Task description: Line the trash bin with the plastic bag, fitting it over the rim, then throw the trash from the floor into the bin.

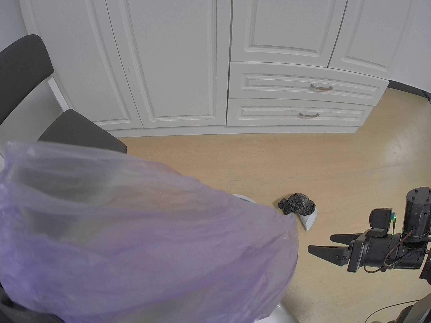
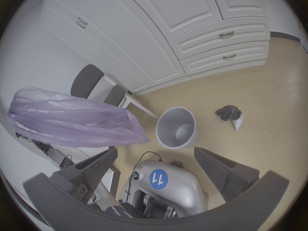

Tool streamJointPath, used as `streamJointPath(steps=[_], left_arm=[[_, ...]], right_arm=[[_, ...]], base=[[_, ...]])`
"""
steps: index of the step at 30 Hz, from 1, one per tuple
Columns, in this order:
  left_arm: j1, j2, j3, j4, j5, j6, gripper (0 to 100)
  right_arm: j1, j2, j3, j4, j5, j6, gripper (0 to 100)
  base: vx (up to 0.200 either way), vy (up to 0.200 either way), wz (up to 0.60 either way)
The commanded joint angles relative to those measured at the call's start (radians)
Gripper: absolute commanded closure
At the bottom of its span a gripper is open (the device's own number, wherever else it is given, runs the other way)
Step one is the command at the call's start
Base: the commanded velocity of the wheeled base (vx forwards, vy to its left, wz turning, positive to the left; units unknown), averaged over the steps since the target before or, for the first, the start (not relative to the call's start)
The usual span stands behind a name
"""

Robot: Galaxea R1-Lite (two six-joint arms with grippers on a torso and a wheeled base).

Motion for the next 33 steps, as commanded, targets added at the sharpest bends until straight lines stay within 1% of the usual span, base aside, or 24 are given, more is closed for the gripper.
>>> streamJointPath(steps=[1,8,11,14,16,17,20,28,33], left_arm=[[-0.002,0.001,-0.001,0.000,0.000,0.000,100],[-0.007,0.001,0.000,0.000,0.000,0.000,100],[-0.007,0.001,0.002,-0.002,-0.002,0.000,100],[-0.007,0.001,0.003,0.000,0.000,0.000,100],[-0.007,0.001,0.003,0.000,0.000,0.000,100],[-0.007,0.003,0.005,0.000,0.000,0.000,100],[-0.007,0.003,0.005,0.000,0.000,0.000,100],[-0.008,0.001,0.007,0.000,0.000,0.000,100],[-0.008,0.010,0.010,0.000,0.000,0.000,100]], right_arm=[[-0.008,0.013,-0.009,0.000,0.003,0.001,0],[-0.008,0.107,-0.029,-0.036,0.004,0.002,0],[-0.011,0.165,-0.029,-0.135,0.001,0.002,0],[-0.048,0.190,-0.030,-0.220,0.007,0.002,0],[-0.056,0.190,-0.032,-0.238,0.009,0.002,0],[-0.074,0.190,-0.033,-0.280,0.011,0.010,0],[-0.083,0.182,-0.033,-0.312,0.012,0.025,0],[-0.068,0.237,-0.058,-0.316,0.012,0.027,0],[-0.039,0.292,-0.083,-0.326,0.015,0.030,0]], base=[[0.000,0.000,0.00],[0.000,0.000,0.00],[0.000,0.000,0.00],[0.000,0.000,0.00],[0.000,0.000,0.00],[0.000,0.000,0.00],[0.000,0.000,0.00],[0.000,0.000,0.00],[0.000,0.000,0.00]])
